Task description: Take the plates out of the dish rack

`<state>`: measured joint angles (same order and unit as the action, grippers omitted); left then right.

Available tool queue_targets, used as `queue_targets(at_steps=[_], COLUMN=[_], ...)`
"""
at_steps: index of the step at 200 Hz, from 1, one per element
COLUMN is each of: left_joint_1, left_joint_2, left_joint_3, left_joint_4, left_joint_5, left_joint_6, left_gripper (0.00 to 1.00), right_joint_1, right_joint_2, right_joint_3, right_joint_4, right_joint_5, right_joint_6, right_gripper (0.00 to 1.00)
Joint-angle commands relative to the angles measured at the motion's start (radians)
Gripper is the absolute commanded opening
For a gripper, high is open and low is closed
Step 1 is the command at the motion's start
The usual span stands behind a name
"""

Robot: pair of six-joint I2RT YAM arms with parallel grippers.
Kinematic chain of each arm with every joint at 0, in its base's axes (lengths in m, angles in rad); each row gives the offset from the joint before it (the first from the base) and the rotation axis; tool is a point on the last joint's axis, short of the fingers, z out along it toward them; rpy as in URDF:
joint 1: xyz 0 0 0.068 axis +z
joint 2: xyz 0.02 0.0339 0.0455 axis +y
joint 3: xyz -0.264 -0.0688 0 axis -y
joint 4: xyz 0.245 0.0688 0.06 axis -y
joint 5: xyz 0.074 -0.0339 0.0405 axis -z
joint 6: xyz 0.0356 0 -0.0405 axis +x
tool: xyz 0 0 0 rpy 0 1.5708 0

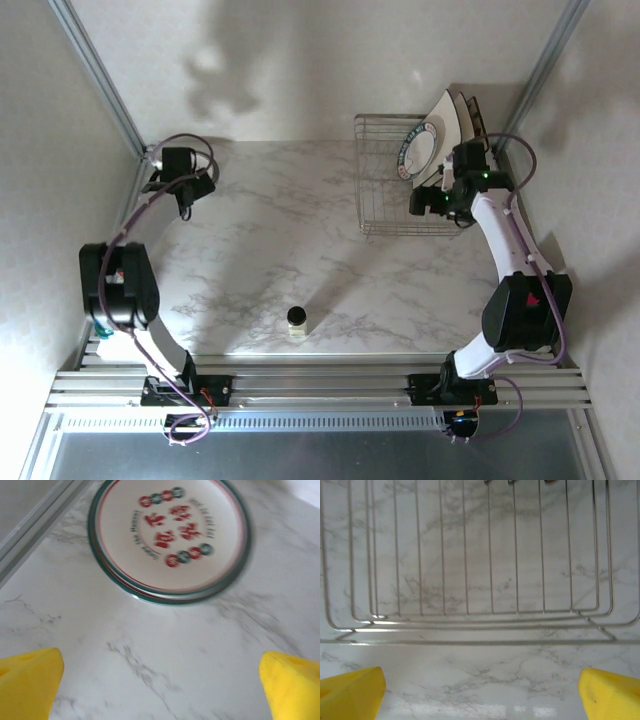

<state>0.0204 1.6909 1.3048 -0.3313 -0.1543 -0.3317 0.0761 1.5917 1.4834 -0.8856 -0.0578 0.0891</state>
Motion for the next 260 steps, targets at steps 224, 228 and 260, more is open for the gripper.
queue_targets(at_steps=[224,228,260], left_joint_1=[-0.235,-0.236,-0.240], left_joint_2=[0.002,0.002,0.014], left_joint_3=[0.126,0.128,0.143], left_joint_4=[-0.376,-0.375,-0.380], left_joint_5=[0.146,0.149,0.151], left_joint_6=[0.206,0.205,0.214], left_gripper=[0.99,1.00,1.00], right_joint_1=[0.097,0.096,0.097], right_joint_2=[0.869,0.875,0.912], right_joint_3=[1.173,1.173,1.173], right_joint_4=[-0.099,-0.096,-0.056], right_joint_5=[0.393,0.401,0.432], right_joint_6=[-0.102,-0.104,-0.100], right_gripper=[0.96,0.96,0.96])
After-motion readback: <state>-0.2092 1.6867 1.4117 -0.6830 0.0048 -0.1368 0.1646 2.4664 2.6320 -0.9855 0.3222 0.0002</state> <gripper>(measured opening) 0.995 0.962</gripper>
